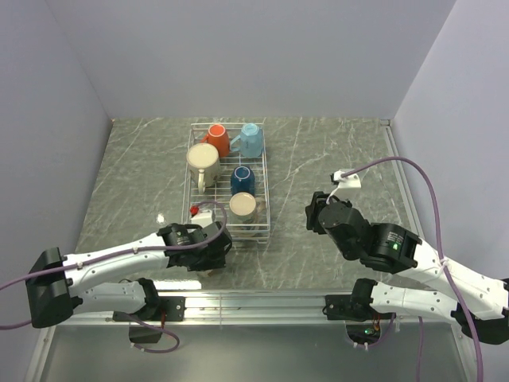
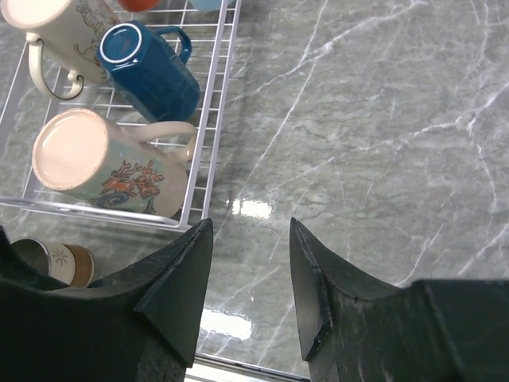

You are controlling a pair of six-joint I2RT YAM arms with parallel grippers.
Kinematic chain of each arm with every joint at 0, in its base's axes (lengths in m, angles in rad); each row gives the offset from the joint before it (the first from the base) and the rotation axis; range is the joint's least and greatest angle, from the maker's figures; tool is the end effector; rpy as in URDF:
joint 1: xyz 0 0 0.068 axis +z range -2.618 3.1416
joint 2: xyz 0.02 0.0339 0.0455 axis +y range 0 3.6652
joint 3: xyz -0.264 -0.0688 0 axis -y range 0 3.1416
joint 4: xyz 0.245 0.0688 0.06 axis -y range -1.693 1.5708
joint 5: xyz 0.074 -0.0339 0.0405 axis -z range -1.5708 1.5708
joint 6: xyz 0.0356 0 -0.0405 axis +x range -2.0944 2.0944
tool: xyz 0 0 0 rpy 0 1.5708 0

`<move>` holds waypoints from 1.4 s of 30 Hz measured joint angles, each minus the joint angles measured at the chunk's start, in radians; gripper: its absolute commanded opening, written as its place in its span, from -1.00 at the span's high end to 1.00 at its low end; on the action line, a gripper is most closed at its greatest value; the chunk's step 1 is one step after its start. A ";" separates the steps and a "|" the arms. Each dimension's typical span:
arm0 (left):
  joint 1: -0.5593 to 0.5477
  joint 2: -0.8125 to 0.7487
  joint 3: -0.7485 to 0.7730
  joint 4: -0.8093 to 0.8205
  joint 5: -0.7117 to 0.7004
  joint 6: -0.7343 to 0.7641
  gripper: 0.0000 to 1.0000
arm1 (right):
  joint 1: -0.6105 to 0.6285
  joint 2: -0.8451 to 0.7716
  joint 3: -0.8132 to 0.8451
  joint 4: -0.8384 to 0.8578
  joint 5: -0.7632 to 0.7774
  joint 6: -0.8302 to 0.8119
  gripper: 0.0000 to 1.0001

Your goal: Load the cups into the dish rack

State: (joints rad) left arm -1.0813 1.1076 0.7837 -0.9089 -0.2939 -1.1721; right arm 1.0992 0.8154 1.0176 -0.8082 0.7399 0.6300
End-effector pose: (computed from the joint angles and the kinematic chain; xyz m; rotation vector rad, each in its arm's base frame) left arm 0.0981 -0.1622 0.2266 -0.1923 2.7172 -0.2464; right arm 0.0893 0.1222 0.3565 -0.0691 2.0157 0.2901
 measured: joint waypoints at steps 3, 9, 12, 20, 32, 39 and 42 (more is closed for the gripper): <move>0.000 0.021 -0.047 0.033 -0.001 -0.002 0.24 | 0.000 0.000 0.000 -0.001 0.000 0.001 -0.01; 0.000 0.037 -0.077 0.067 0.001 0.003 0.97 | 0.000 0.000 0.000 -0.009 0.000 0.000 -0.01; 0.000 0.027 -0.070 0.056 0.002 0.010 0.99 | 0.000 0.000 0.005 -0.023 0.000 0.000 0.00; 0.000 -0.187 0.219 -0.031 0.063 0.054 0.99 | 0.000 0.016 0.192 -0.044 -0.059 -0.066 -0.11; 0.000 -0.614 0.235 0.494 0.161 0.103 0.99 | -0.261 0.364 0.567 0.221 -1.075 -0.060 -0.46; 0.000 -0.673 -0.006 0.752 0.192 0.049 0.99 | -0.310 0.474 0.480 0.361 -1.479 0.079 -0.50; -0.002 -0.666 -0.016 0.814 0.202 0.053 0.99 | -0.310 0.463 0.457 0.424 -1.556 0.114 -0.52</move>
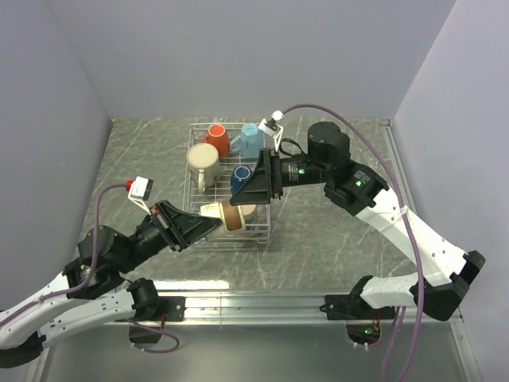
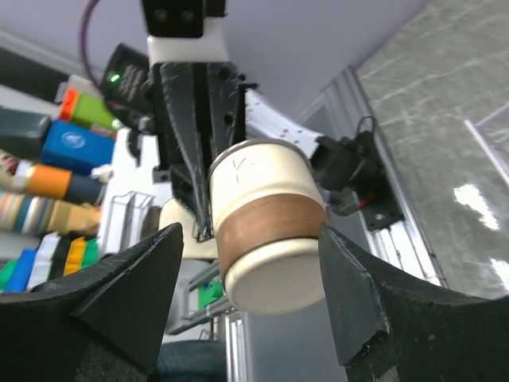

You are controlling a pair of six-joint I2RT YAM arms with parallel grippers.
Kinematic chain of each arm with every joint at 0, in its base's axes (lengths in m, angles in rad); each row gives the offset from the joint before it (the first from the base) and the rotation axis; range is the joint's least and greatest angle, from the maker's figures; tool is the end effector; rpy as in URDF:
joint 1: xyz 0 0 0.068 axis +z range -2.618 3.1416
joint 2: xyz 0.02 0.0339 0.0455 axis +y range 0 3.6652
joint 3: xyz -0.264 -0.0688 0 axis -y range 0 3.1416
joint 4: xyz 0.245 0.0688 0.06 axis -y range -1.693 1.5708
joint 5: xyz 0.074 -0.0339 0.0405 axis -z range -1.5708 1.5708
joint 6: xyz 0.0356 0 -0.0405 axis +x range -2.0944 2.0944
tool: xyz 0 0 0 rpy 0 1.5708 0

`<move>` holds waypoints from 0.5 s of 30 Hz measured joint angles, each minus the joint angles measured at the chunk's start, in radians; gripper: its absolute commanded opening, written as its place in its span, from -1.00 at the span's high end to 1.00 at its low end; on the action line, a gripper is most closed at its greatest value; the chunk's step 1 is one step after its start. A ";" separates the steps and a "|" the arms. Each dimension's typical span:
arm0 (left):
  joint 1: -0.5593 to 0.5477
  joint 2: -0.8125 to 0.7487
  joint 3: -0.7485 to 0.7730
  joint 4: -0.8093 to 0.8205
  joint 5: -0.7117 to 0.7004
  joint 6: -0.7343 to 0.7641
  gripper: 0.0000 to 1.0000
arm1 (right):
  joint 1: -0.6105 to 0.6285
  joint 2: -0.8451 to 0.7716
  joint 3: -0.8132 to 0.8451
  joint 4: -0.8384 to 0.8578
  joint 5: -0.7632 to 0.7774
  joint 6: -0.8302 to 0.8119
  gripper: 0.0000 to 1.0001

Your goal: Load the cups into the dish rack

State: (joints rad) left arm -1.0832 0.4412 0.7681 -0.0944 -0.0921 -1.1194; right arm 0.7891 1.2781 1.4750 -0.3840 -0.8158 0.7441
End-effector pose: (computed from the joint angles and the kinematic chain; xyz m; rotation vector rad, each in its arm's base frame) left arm 0.0500 -0.0873 0.3869 -0.1208 1.5804 -1.7513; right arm 0.1711 0.2092 0.4547 -0.7477 1.9492 1.7414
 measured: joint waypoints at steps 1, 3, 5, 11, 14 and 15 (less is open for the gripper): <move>-0.003 0.000 0.002 0.013 0.003 0.003 0.99 | -0.002 -0.010 -0.013 0.028 -0.020 0.013 -0.53; -0.005 0.001 0.010 0.025 0.014 0.010 0.99 | -0.007 -0.034 -0.050 0.082 -0.044 0.037 -0.59; -0.006 0.003 0.022 0.027 0.029 0.026 0.99 | -0.008 -0.059 -0.095 0.124 -0.058 0.063 -0.66; -0.005 0.023 0.059 0.069 0.028 0.080 0.99 | -0.001 -0.081 -0.148 0.122 -0.083 0.090 -0.69; -0.005 0.047 0.080 0.066 0.028 0.104 0.99 | 0.000 -0.084 -0.153 0.125 -0.083 0.098 -0.69; -0.005 0.055 0.089 0.065 0.028 0.114 0.99 | 0.000 -0.085 -0.160 0.131 -0.083 0.105 -0.69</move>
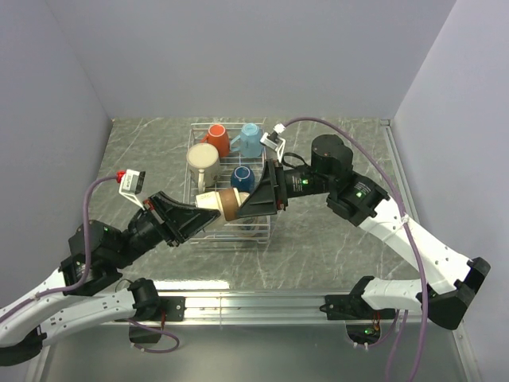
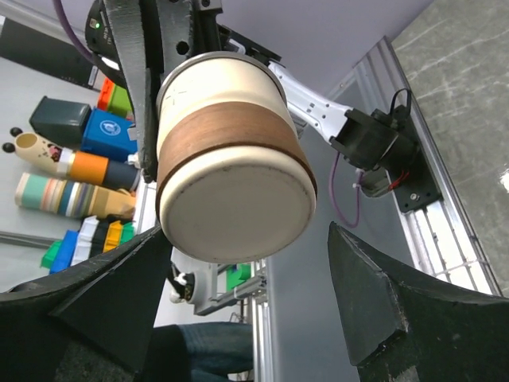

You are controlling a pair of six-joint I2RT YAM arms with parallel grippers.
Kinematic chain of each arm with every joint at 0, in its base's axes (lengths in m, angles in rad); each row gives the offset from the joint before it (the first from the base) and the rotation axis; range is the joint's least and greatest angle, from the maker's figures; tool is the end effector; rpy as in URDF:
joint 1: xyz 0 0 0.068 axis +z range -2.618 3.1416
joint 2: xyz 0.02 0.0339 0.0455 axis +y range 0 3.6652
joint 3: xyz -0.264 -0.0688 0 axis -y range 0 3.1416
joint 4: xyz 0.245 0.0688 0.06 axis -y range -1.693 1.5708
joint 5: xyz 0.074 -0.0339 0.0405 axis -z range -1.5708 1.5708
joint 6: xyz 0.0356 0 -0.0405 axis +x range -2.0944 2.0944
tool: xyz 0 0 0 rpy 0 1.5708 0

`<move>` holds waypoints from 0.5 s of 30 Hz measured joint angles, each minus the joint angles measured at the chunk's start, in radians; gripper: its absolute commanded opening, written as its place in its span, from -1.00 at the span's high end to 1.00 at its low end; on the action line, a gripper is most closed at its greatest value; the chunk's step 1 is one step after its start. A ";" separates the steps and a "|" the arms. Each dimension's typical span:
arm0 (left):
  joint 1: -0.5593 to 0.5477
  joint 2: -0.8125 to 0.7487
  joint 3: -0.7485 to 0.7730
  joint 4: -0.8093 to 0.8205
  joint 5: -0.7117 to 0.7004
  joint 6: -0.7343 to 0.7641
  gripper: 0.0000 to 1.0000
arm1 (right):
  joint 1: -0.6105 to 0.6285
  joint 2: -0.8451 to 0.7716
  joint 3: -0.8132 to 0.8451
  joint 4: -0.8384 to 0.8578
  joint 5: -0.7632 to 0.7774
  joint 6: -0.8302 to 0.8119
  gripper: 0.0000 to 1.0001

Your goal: Load the cups into the dish rack

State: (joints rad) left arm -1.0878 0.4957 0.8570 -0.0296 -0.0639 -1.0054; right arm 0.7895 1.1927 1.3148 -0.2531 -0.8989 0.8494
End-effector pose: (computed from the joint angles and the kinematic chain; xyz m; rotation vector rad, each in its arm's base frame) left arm 0.0481 -0.0869 0.4175 -0.0052 1.4539 -1.7398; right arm 0.1589 0.1998 0.4357 -0.7573 1.9512 1.8700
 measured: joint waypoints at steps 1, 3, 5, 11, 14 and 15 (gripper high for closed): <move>0.000 0.003 0.003 0.000 0.000 0.006 0.99 | 0.000 -0.002 -0.007 0.009 -0.001 0.009 -0.69; 0.000 0.006 0.003 0.001 0.000 0.019 0.99 | 0.000 -0.006 -0.022 0.028 -0.002 0.029 -0.69; 0.001 0.009 0.003 0.007 0.003 0.024 0.99 | 0.000 -0.013 -0.044 0.069 -0.003 0.063 -0.70; 0.002 0.041 0.003 0.058 0.008 0.025 0.99 | 0.000 -0.023 -0.100 0.232 0.002 0.196 -0.70; 0.002 0.066 0.003 0.079 0.015 0.028 0.99 | 0.002 -0.025 -0.132 0.317 0.023 0.259 -0.67; 0.002 0.071 0.003 0.080 0.017 0.029 0.99 | 0.003 -0.025 -0.140 0.336 0.029 0.272 -0.64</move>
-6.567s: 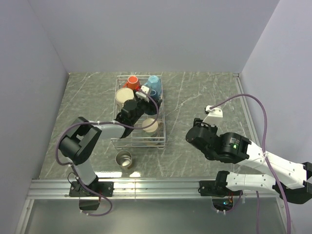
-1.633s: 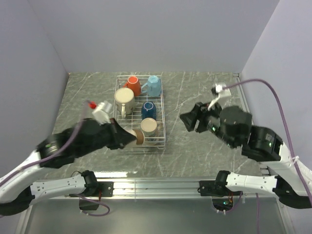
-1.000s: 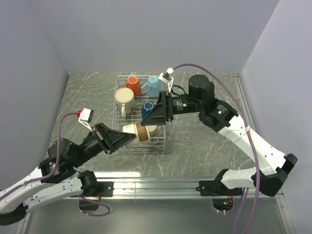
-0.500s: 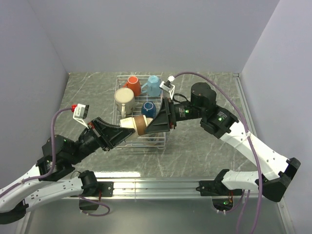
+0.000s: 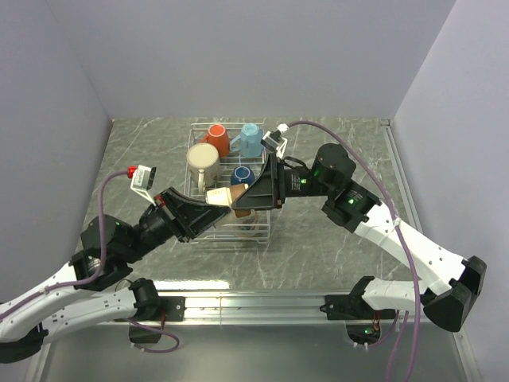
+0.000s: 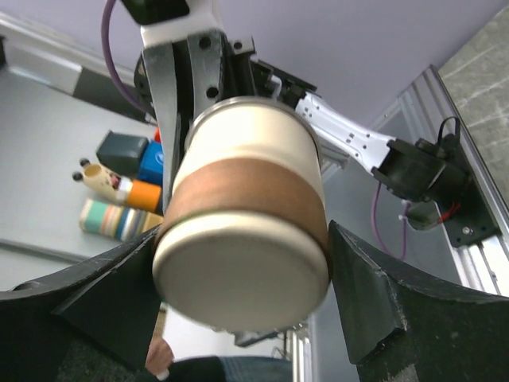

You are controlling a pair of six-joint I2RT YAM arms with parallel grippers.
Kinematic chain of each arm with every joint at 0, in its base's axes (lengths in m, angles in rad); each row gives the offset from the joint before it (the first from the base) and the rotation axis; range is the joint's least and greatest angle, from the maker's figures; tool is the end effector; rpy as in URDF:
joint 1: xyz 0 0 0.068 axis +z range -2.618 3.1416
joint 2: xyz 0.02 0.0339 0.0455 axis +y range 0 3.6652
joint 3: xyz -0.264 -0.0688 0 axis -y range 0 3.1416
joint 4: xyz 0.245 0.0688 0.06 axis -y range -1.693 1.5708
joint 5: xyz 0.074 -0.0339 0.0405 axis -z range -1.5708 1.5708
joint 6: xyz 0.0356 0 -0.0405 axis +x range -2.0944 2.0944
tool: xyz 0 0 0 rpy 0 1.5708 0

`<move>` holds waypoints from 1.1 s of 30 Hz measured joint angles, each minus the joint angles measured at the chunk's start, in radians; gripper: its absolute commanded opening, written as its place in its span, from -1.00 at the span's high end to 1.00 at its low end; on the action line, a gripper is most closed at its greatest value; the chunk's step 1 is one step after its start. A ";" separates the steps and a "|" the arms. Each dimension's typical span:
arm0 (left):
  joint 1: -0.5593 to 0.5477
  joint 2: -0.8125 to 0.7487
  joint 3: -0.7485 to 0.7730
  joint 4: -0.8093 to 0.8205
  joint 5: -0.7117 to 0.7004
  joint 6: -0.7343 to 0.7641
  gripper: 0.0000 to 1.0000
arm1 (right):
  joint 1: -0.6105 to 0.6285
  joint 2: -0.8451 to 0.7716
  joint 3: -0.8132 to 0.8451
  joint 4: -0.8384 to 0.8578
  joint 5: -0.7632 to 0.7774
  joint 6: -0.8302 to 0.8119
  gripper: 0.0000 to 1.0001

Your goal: Load the cups into the dish rack

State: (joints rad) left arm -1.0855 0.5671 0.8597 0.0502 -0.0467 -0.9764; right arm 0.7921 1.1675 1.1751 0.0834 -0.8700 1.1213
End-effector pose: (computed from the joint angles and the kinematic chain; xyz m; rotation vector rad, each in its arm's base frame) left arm 0.0564 -0.1034 0.4203 0.0308 1.4366 -1.7304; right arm 0.1615 0.2024 0.4270 -0.5930 1.8755 2.0387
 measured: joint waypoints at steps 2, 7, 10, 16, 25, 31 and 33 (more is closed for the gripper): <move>0.000 0.010 0.000 0.000 0.006 0.003 0.99 | 0.000 -0.001 -0.017 0.035 0.017 0.028 -0.49; 0.000 0.011 0.000 0.004 0.001 0.009 0.99 | 0.001 -0.002 -0.031 0.066 0.033 0.052 0.48; 0.000 0.005 0.000 -0.003 -0.013 0.010 0.90 | 0.001 -0.003 -0.031 0.064 0.039 0.049 0.78; -0.001 -0.014 0.024 -0.133 -0.098 -0.004 -0.20 | -0.052 -0.010 -0.021 -0.040 0.040 -0.018 1.00; -0.001 -0.013 0.212 -0.496 -0.315 -0.069 -0.79 | -0.249 0.160 0.352 -0.555 0.272 -0.365 1.00; -0.001 0.054 0.276 -0.657 -0.370 -0.095 -0.72 | -0.249 0.495 0.721 -0.816 0.586 -0.551 1.00; -0.001 0.084 0.277 -0.683 -0.370 -0.102 -0.71 | -0.247 0.657 0.910 -0.923 0.704 -0.600 1.00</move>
State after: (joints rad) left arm -1.0863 0.6510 1.1362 -0.6331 -0.4171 -1.0786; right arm 0.5453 1.8248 2.0853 -0.8394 -0.1658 0.5209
